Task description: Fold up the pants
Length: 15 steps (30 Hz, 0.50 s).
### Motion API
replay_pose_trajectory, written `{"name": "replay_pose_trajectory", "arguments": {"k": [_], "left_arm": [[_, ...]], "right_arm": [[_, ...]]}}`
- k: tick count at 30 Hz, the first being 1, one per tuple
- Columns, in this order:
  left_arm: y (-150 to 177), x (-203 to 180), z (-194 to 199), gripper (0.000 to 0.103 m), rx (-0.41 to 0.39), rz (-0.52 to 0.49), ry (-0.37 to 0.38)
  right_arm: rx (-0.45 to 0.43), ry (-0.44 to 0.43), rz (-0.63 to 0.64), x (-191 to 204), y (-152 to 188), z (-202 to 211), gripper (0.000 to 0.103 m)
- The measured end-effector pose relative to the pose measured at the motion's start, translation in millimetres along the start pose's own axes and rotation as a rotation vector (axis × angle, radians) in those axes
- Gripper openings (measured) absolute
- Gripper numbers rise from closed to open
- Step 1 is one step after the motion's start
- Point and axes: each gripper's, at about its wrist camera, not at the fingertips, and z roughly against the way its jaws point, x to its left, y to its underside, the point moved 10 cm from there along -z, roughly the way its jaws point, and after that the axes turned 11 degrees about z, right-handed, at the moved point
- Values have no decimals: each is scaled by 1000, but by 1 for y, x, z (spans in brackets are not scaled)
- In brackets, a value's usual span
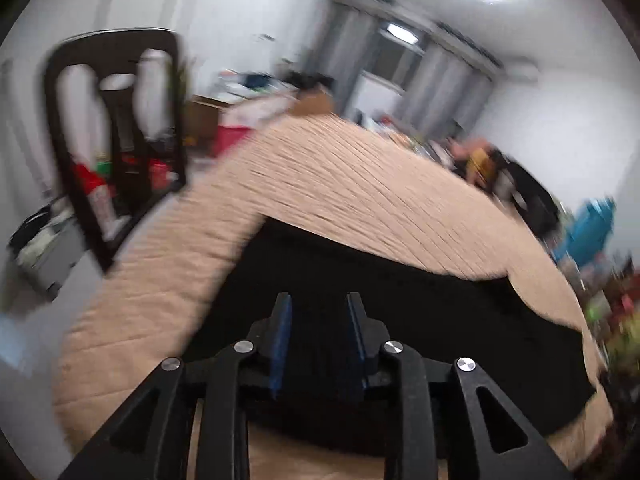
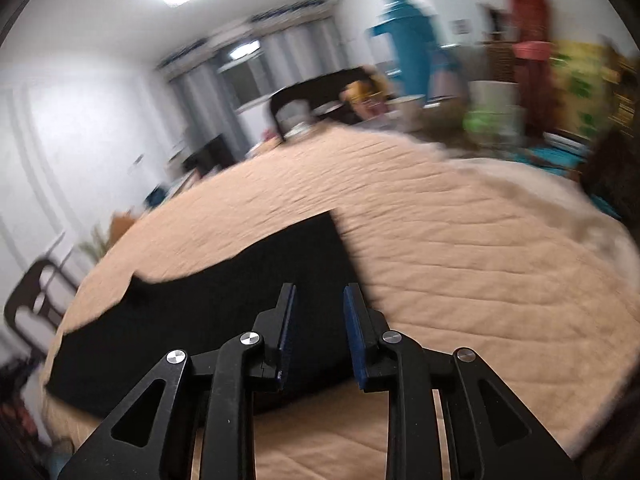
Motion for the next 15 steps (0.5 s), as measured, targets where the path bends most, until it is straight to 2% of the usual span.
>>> {"name": "replay_pose_trajectory", "arguments": {"k": [2, 3, 5, 7, 10, 12, 15], "left_arm": [[2, -22, -15, 30, 45, -62, 20], [1, -34, -22, 30, 57, -99, 30], [-1, -54, -33, 37, 75, -175, 54], [-7, -63, -46, 38, 84, -212, 37], [-13, -51, -74, 38, 107, -242, -59], [-14, -38, -88, 38, 130, -228, -109], [-23, -33, -92, 38, 115, -212, -86]], "right_arm": [[66, -10, 80, 15, -5, -27, 25], [80, -9, 96, 15, -6, -32, 25], [102, -20, 142, 21, -16, -49, 25], [110, -6, 171, 21, -26, -63, 25], [168, 15, 169, 10, -35, -89, 25], [218, 73, 162, -4, -35, -108, 25], [230, 98, 156, -16, -35, -120, 25]]}}
